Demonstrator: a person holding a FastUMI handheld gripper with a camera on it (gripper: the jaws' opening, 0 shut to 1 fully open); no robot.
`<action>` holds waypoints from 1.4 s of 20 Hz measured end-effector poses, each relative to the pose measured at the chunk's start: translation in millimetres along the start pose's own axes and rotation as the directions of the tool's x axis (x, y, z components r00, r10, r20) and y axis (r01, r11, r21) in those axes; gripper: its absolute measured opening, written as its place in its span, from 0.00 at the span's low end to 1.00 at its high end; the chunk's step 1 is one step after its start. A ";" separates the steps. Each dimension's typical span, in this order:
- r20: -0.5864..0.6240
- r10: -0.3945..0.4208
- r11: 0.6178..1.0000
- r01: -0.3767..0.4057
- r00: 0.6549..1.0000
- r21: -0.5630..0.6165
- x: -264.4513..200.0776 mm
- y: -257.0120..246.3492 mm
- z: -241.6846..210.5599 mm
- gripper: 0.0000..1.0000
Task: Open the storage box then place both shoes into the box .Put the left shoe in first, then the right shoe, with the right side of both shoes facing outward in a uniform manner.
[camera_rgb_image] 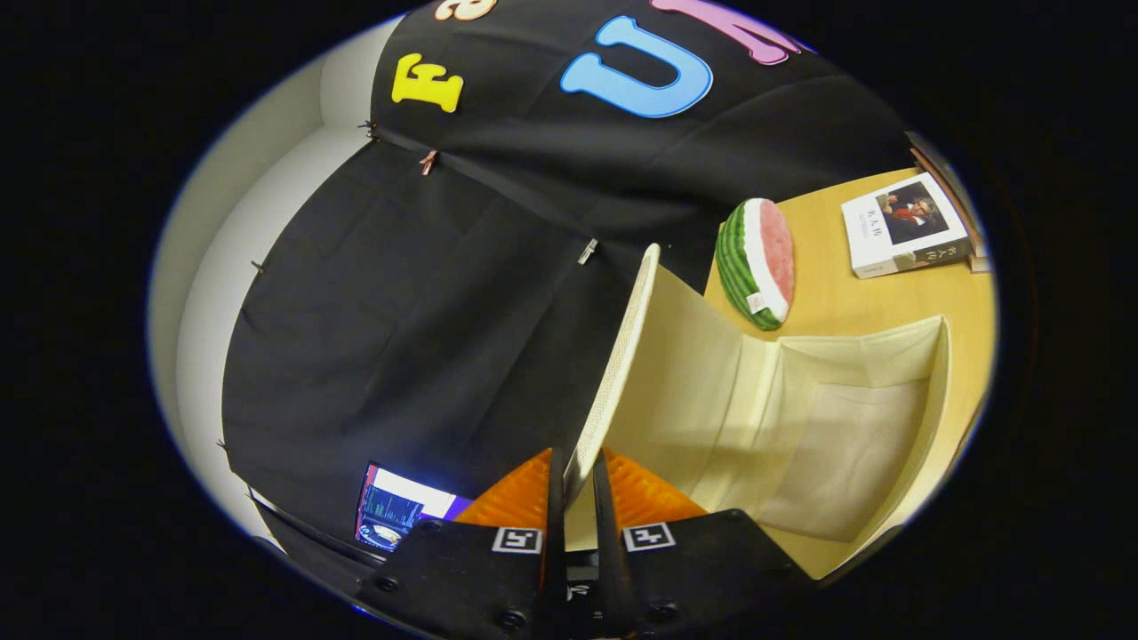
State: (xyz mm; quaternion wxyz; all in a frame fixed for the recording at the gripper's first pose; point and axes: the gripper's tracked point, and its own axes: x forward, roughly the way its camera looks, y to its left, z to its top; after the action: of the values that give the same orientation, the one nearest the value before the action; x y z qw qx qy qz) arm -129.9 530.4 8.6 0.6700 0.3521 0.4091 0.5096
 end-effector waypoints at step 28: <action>0.161 -0.704 0.670 0.722 0.692 -0.174 -291.2 -294.9 -82.8 0.96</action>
State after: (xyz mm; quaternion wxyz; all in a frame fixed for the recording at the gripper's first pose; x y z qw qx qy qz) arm -131.1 183.6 -233.0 0.8666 0.1069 0.4268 0.2354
